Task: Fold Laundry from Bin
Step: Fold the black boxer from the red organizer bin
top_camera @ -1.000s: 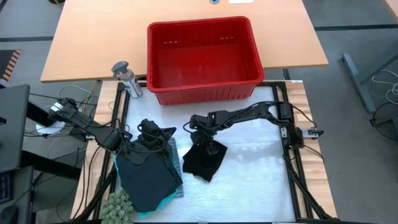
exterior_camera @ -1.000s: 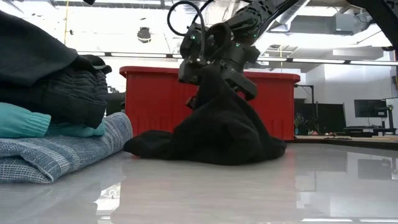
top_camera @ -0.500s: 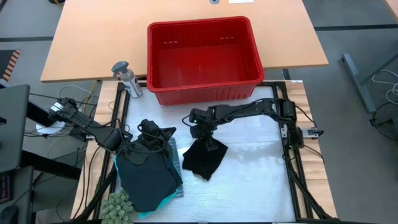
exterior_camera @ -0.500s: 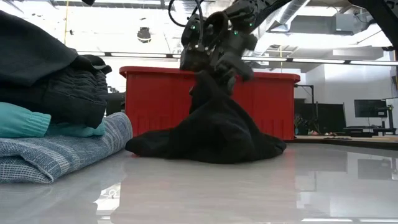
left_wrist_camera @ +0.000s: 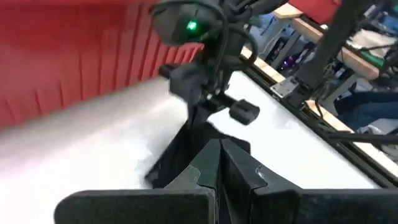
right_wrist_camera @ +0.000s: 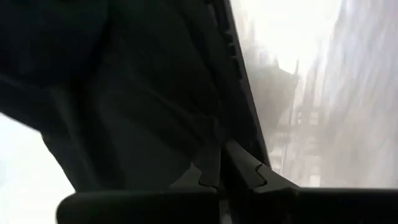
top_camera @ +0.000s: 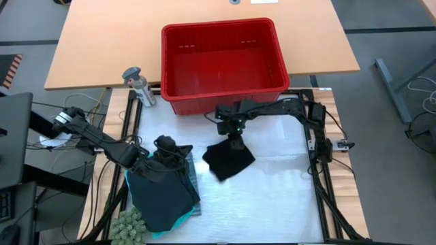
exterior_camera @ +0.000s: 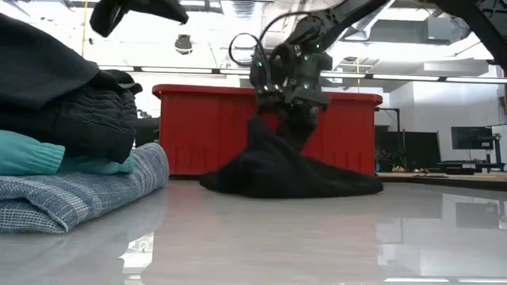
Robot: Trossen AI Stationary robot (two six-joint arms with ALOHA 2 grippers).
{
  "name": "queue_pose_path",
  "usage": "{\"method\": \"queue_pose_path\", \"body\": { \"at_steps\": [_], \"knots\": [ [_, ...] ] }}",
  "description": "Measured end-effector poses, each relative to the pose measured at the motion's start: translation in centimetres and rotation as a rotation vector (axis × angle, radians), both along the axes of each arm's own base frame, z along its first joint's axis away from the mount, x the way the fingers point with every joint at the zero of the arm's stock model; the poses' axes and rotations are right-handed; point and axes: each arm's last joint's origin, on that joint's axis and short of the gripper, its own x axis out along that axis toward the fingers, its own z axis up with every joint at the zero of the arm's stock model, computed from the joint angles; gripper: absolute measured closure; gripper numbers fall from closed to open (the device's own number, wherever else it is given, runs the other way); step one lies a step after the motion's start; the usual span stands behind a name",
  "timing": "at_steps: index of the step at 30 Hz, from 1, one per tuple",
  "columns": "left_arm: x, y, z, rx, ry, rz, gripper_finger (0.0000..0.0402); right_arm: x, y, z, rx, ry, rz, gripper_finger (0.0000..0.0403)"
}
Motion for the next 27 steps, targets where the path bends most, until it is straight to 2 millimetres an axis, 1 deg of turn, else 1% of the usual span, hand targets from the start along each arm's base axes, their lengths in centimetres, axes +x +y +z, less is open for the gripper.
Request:
{"method": "queue_pose_path", "body": {
  "at_steps": [5, 7, 9, 11, 14, 16, 18, 21, 24, 27],
  "knots": [
    [-0.3, 0.1, -2.3, -0.071, -0.061, 0.058, 0.0401, -1.5, -2.1, -1.0, 0.019, 0.062, -0.050, 0.0378],
    [0.1, 0.3, -3.1, -0.118, -0.118, 0.080, 0.0401, -2.0, -2.9, -1.4, 0.022, 0.073, -0.069, 0.0377],
    [1.2, 0.6, -4.0, -0.150, -0.139, 0.057, 0.0401, -2.4, -3.7, -1.4, 0.024, 0.077, -0.092, 0.0371],
    [2.7, 0.7, -4.5, -0.140, -0.139, 0.006, 0.0397, -2.7, -4.4, -1.5, 0.030, 0.083, -0.101, 0.0363],
    [5.7, 0.9, -3.8, -0.094, -0.192, -0.118, 0.0380, -3.1, -5.0, -1.5, 0.052, 0.082, -0.102, 0.0355],
    [7.7, 1.5, -3.2, -0.029, -0.184, -0.172, 0.0363, -3.4, -5.5, -1.4, 0.057, 0.083, -0.106, 0.0354],
    [9.1, 2.1, -2.6, 0.037, -0.140, -0.173, 0.0345, -3.8, -5.9, -1.3, 0.059, 0.091, -0.113, 0.0353],
    [10.5, 3.4, -2.0, 0.091, -0.031, -0.113, 0.0319, -4.7, -6.3, -0.3, 0.081, 0.094, -0.111, 0.0352],
    [10.9, 4.9, -2.5, 0.051, 0.082, -0.036, 0.0300, -5.5, -6.4, 1.5, 0.094, 0.050, -0.104, 0.0351],
    [11.0, 5.9, -2.8, 0.023, 0.099, -0.010, 0.0288, -5.9, -6.0, 3.4, 0.084, -0.016, -0.091, 0.0351]
  ]
}}
